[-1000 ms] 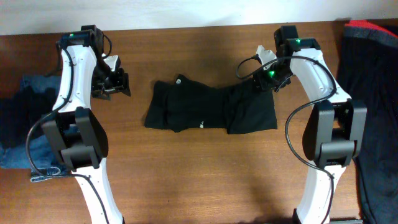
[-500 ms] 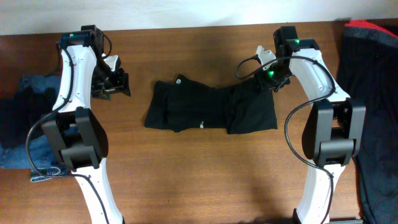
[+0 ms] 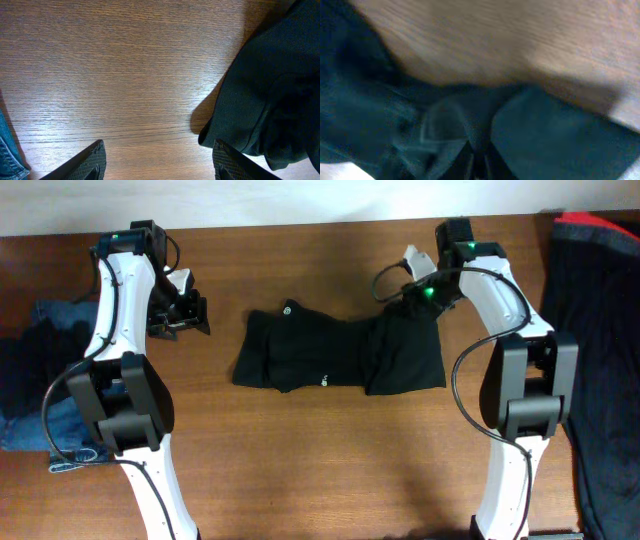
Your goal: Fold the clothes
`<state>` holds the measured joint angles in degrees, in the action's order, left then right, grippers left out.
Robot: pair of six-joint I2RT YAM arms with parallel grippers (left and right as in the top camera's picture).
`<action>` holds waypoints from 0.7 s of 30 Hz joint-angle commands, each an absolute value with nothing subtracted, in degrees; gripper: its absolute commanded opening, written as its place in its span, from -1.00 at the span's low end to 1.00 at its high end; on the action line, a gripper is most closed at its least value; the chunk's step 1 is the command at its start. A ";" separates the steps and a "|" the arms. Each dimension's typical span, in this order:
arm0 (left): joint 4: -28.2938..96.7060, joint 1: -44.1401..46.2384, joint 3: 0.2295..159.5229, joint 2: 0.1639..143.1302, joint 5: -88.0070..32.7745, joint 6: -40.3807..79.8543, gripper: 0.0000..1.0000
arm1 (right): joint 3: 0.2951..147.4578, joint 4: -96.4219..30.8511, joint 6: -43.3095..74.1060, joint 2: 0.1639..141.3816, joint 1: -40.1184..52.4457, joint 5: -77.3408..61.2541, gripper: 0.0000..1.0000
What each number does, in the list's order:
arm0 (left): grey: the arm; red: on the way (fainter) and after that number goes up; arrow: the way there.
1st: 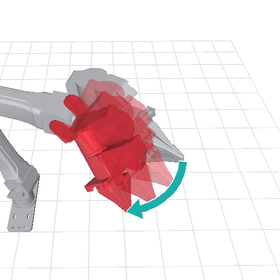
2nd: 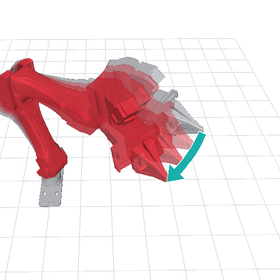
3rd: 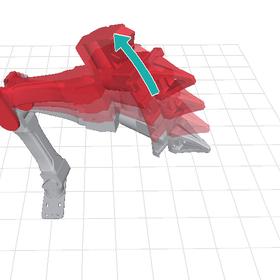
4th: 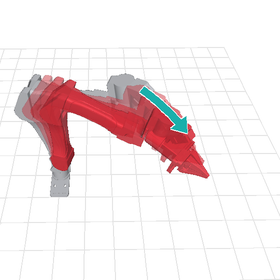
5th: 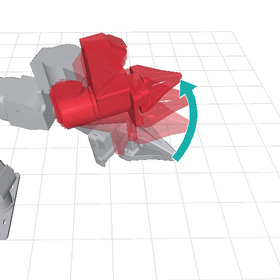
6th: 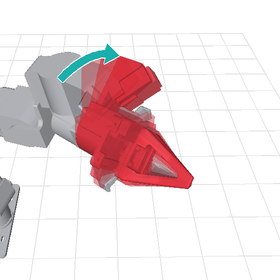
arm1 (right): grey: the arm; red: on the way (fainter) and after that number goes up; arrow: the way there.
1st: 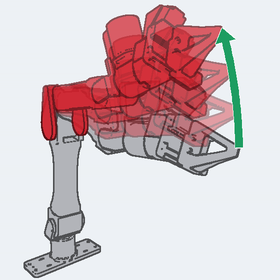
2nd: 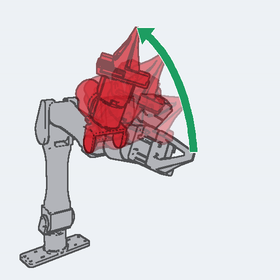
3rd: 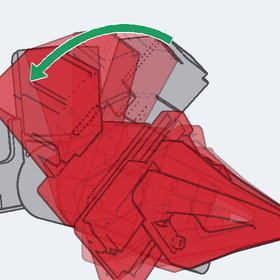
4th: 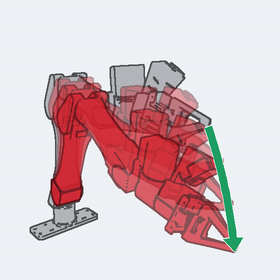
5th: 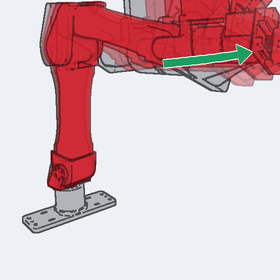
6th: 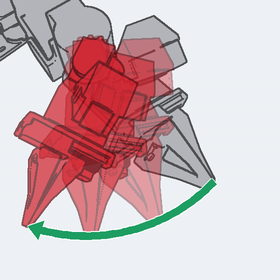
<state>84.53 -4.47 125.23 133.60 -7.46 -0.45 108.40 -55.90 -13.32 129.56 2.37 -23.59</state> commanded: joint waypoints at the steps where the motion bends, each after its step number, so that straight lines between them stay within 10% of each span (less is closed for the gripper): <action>1: 84.42 -4.67 125.82 131.55 -7.66 -0.91 0.36 | 109.62 -54.48 -13.23 129.62 5.58 -30.22 -0.19; 4: 84.47 -4.67 125.82 131.55 -7.66 -0.91 0.36 | 109.62 -51.94 -13.45 129.62 8.40 -31.48 0.55; 15: 84.49 -4.67 125.82 131.55 -7.66 -0.91 0.37 | 110.30 -56.36 -13.43 128.16 5.37 -31.07 0.63; 21: 83.55 -4.62 125.64 131.55 -12.88 -1.39 0.88 | 117.32 -68.66 -14.70 122.83 -1.02 -25.89 0.64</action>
<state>84.42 -4.47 125.23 133.60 -7.70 -0.45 112.36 -64.73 -13.78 128.68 1.80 -29.61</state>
